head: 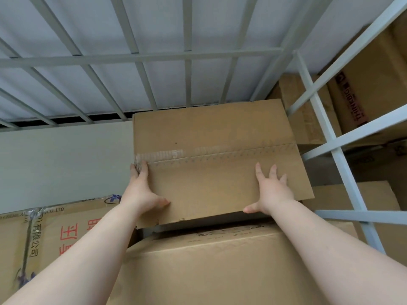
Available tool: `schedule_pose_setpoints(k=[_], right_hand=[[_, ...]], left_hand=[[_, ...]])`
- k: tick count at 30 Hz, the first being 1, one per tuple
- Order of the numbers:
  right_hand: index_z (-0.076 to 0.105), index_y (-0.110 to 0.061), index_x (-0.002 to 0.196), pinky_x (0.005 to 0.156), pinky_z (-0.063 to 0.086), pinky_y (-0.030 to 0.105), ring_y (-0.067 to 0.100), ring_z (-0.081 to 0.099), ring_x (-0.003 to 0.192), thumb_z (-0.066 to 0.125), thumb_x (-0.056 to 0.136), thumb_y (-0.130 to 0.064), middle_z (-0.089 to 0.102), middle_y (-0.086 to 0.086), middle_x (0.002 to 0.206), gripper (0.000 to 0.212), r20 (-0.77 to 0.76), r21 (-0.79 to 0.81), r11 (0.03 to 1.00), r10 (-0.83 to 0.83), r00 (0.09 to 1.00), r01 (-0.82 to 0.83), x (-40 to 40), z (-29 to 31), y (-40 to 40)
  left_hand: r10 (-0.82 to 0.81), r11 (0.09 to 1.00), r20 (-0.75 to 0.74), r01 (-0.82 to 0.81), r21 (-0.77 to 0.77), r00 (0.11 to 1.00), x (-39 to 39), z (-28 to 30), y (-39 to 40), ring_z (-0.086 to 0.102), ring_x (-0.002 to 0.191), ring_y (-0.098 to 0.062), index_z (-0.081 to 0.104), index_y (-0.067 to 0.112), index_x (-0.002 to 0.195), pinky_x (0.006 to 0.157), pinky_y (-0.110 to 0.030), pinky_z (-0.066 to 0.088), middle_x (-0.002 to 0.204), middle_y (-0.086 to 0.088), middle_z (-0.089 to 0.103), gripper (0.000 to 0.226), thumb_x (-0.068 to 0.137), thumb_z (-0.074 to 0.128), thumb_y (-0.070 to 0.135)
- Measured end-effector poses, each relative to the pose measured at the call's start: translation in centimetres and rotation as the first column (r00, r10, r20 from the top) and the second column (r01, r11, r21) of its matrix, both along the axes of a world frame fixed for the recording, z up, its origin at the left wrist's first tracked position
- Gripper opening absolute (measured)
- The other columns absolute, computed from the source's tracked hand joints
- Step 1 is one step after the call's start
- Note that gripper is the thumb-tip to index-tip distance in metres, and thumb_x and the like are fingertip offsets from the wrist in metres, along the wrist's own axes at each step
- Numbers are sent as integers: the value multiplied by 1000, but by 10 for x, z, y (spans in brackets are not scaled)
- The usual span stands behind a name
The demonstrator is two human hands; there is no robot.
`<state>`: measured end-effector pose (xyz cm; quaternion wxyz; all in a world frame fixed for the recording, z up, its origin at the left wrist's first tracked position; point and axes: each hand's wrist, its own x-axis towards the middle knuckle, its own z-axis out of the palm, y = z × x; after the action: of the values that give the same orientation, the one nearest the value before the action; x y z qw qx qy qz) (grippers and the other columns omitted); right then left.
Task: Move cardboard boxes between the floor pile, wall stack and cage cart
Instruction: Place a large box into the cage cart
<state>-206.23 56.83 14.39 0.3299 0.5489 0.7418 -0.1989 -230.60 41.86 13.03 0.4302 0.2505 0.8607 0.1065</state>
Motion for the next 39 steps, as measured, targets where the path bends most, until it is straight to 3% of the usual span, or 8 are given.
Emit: schedule_pose_setpoints(k=[7, 11, 14, 17, 20, 28, 35, 39], right_hand=[[-9, -33, 151, 103, 41, 49, 43, 3, 144, 76, 68, -54, -9, 9, 159, 120, -17, 71, 997, 37, 999, -35, -14, -2, 29], [2, -29, 152, 96, 47, 43, 32, 16, 145, 66, 78, -55, 5, 4, 160, 101, -67, 160, 983, 101, 993, -89, -15, 17, 12], [5, -29, 152, 92, 49, 39, 28, 16, 146, 55, 80, -66, 9, 2, 160, 95, -88, 85, 996, 31, 996, -23, -8, 45, -19], [11, -29, 152, 92, 52, 38, 26, 29, 141, 51, 85, -63, 20, 1, 158, 85, -154, 30, 999, -39, 987, 45, -2, 101, -43], [19, -29, 151, 84, 55, 35, 23, 51, 124, 49, 89, -58, 40, 0, 148, 75, -215, -11, 997, -71, 974, 70, 2, 184, -62], [28, -30, 148, 95, 47, 38, 24, 40, 135, 54, 89, -54, 36, -2, 152, 68, -472, 154, 972, -87, 877, 180, 43, 391, -107], [32, -30, 146, 93, 48, 38, 23, 43, 133, 56, 90, -49, 41, -2, 148, 64, -495, 255, 950, -33, 868, 181, 109, 464, -144], [35, -30, 145, 97, 48, 40, 22, 45, 132, 59, 89, -45, 42, -3, 148, 63, -600, 273, 930, -34, 799, 245, 160, 487, -152]], left_hand=[[-115, 991, -165, 125, 53, 980, -16, -6, 27, 12, 147, -22, -1, 22, 152, 115, -39, 27, 160, 4, -11, 116, 70, 81, 31], [-318, 947, -308, 315, -61, 897, 4, 21, 17, 5, 148, -21, 5, 25, 152, 113, -43, 28, 161, 5, -2, 89, 85, 62, 41], [-431, 902, -265, 403, -155, 863, 19, 52, 6, 10, 147, -22, 13, 25, 152, 113, -44, 27, 160, 3, 10, 76, 90, 53, 45], [-435, 898, -227, 401, -184, 871, 35, 113, -1, 25, 143, -22, 27, 23, 148, 110, -41, 32, 157, 2, 24, 65, 91, 50, 44], [-395, 918, -235, 370, -141, 888, 59, 196, -11, 43, 130, -24, 38, 23, 141, 101, -36, 39, 144, 1, 43, 55, 90, 50, 40], [-418, 886, -224, 450, 116, 881, 157, 386, -43, 47, 127, -20, 39, 23, 140, 99, -34, 41, 142, 2, 46, 51, 92, 50, 37], [-493, 819, -315, 555, 146, 811, 218, 473, -58, 55, 114, -24, 48, 19, 128, 92, -36, 48, 126, -1, 58, 43, 88, 48, 33], [-478, 794, -344, 565, 225, 808, 271, 500, -56, 56, 110, -22, 51, 19, 126, 89, -34, 50, 121, -1, 60, 39, 89, 48, 31]])
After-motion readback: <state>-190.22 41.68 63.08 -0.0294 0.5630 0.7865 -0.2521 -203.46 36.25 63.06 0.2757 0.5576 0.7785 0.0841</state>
